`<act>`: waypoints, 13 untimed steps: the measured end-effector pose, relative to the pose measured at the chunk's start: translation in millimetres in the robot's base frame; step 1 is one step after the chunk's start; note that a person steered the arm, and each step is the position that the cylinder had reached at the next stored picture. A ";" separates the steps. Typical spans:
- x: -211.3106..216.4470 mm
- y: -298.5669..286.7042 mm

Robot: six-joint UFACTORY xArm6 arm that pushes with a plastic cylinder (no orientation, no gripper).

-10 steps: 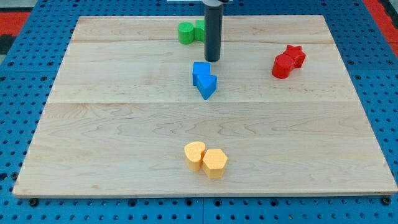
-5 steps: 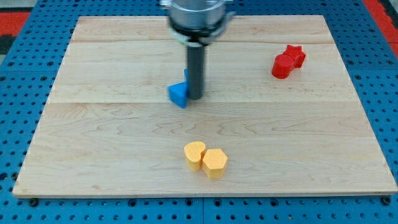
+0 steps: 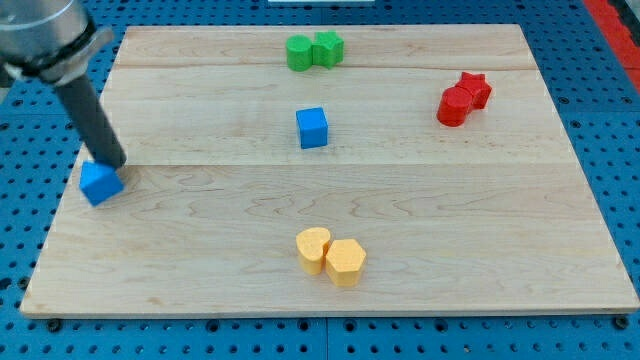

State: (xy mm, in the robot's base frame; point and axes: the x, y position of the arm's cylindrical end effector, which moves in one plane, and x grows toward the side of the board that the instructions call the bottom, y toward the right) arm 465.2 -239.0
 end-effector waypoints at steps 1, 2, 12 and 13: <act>16.0 -1.0; 32.1 -2.6; -83.0 213.5; -124.6 216.7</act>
State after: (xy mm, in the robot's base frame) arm 340.6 -22.4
